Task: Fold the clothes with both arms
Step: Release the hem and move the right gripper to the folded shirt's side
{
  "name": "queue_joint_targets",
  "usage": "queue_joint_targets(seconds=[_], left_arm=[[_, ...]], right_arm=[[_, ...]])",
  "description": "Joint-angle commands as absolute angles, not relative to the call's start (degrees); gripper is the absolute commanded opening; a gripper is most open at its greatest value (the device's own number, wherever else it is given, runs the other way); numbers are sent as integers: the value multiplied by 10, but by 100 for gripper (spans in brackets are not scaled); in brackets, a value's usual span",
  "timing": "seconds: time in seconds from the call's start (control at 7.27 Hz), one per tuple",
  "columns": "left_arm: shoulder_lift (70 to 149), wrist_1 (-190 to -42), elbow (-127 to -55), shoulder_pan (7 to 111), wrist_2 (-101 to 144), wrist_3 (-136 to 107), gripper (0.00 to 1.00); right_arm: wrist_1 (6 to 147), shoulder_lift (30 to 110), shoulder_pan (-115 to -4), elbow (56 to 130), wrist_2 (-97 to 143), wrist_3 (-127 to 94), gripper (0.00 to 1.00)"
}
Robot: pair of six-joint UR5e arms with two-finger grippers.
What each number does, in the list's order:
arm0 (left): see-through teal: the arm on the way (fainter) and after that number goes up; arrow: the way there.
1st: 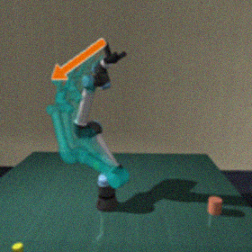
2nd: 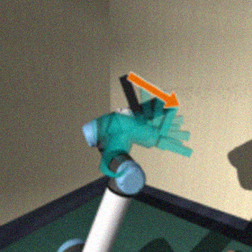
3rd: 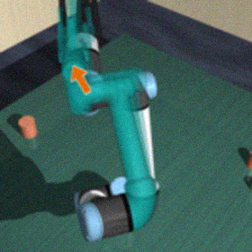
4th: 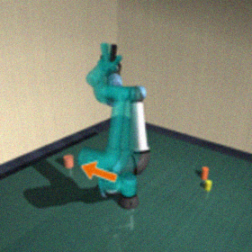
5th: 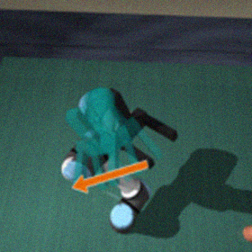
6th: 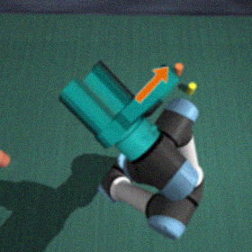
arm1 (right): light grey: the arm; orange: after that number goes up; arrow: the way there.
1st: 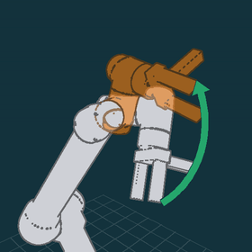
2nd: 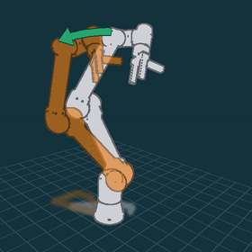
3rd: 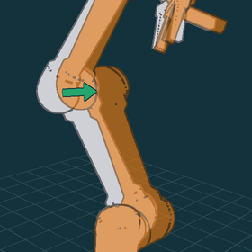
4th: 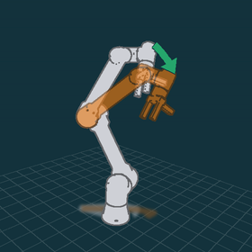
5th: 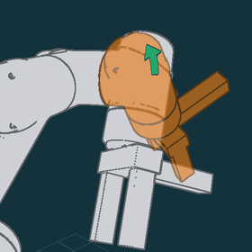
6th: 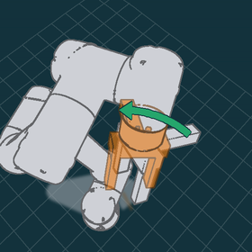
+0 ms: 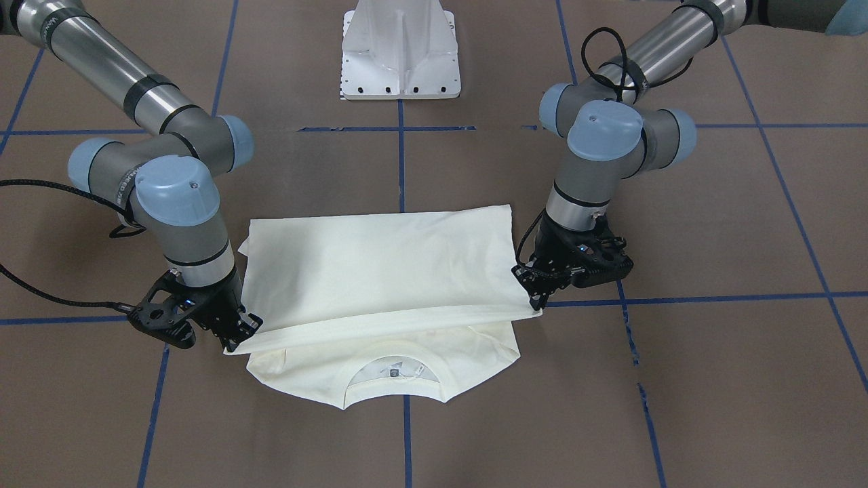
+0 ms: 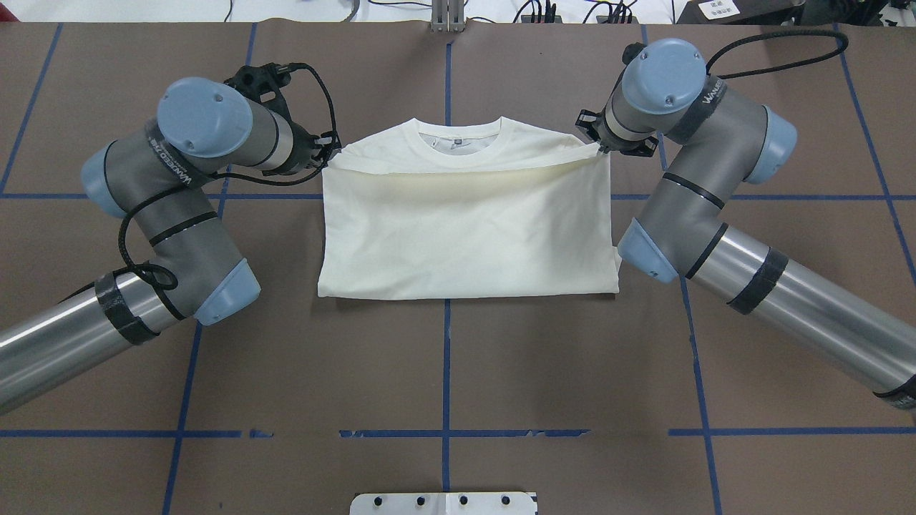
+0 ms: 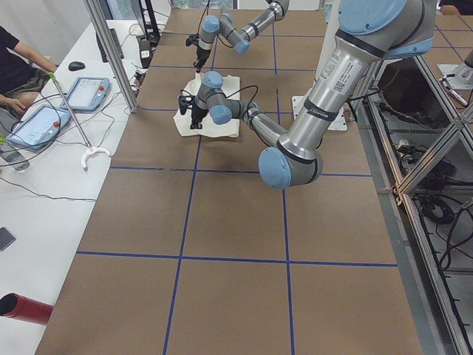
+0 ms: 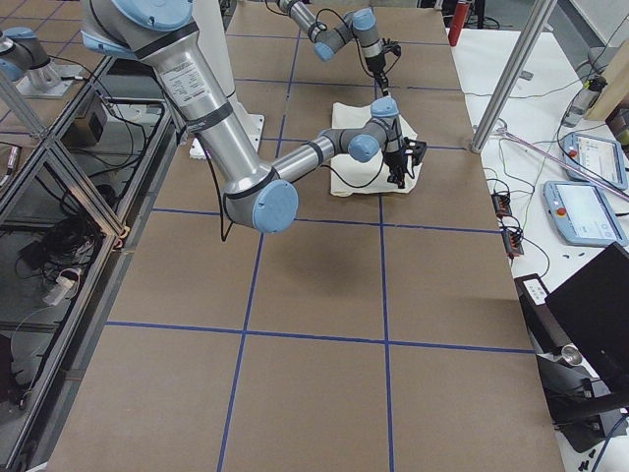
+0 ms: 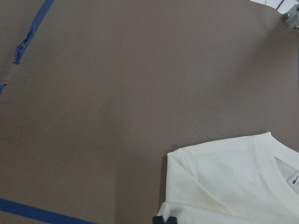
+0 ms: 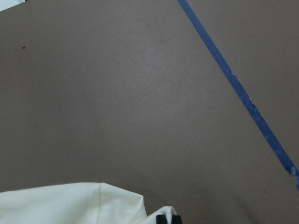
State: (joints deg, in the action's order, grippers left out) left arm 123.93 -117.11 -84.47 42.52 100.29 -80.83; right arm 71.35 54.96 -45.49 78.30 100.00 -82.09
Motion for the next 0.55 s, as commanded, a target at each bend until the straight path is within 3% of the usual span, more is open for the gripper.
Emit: queue_joint_targets(seconds=[0.0,0.41], left_arm=[[1247,-1173,-825,426,1002,-809,0],[1262,-1199,-783,426,991,-809,0]], right_arm=[[706,548,-453,768,998,-821,0],[704,535,-447,756,983,-823,0]])
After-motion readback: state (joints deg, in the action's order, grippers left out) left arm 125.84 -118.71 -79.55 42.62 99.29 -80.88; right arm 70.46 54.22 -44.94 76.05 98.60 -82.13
